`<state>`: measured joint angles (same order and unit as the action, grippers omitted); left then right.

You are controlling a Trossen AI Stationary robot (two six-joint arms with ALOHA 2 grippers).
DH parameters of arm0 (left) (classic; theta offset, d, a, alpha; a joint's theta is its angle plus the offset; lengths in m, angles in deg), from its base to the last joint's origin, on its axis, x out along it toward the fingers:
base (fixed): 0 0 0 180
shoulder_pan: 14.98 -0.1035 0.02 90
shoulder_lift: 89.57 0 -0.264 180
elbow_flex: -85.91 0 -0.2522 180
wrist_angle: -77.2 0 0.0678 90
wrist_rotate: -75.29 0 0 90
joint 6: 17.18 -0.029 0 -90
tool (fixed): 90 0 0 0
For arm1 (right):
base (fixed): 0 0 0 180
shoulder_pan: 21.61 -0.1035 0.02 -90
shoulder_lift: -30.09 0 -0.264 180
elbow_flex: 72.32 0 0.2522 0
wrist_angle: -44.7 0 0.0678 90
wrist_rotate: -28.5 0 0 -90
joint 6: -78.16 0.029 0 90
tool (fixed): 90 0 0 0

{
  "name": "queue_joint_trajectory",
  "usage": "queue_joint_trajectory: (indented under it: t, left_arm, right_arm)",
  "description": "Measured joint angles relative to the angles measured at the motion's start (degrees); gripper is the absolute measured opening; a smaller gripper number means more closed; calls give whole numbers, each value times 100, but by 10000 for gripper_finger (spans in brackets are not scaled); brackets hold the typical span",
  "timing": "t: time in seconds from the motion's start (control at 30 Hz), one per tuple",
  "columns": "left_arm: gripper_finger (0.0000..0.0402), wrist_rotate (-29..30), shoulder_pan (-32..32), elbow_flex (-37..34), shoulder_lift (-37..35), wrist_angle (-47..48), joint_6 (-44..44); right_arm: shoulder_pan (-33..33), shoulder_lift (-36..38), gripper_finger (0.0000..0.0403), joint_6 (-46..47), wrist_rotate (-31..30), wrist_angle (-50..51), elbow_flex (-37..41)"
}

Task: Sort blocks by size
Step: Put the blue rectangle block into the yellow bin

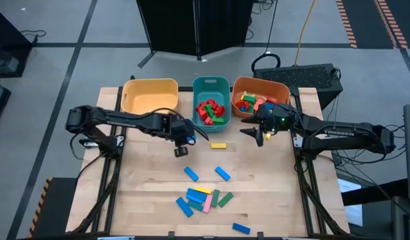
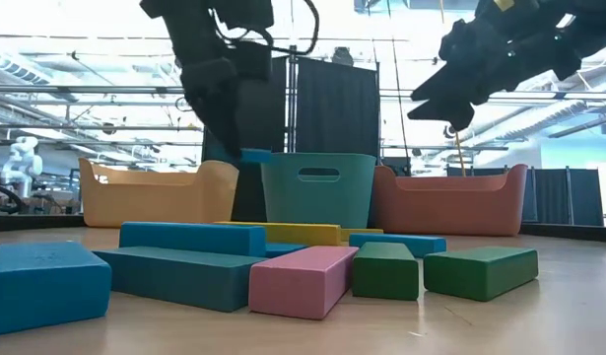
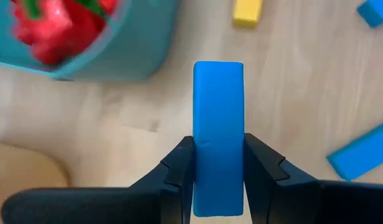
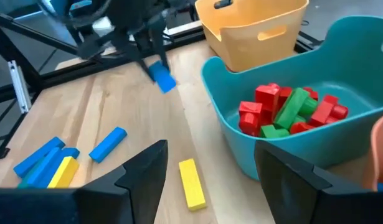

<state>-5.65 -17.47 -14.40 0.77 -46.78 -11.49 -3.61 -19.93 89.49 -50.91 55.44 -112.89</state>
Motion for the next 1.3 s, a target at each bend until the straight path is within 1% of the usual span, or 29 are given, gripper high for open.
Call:
queue_joint_trajectory:
  t: [0.27,0.33,0.43,0.6,0.8,1.03,1.17,1.3]
  left_arm:
    - [86,42,-197,4,-796,507,-12]
    - [86,157,-310,4,-1034,604,-11]
    - [86,358,-544,4,-1383,841,-20]
    - [86,551,-1108,4,-1738,883,-140]
    - [86,625,-1947,7,-1750,872,-314]
    - [86,604,-2964,7,-1555,869,-310]
    - [86,406,-3460,7,-1306,758,-313]
    - [86,161,-3834,7,-905,555,-334]
  right_arm:
    - [-24,0,226,-37,-1,-118,-2]
    - [-24,0,226,-39,-2,-116,-2]
    - [-24,0,226,-39,-2,-114,-2]
    - [-24,0,226,-39,-2,-114,-2]
    - [-24,0,226,-37,-2,-116,-2]
    - [-24,0,226,-37,-2,-118,-2]
    - [-24,0,226,-39,-2,-118,-2]
    - [-24,0,226,-15,-2,-111,-2]
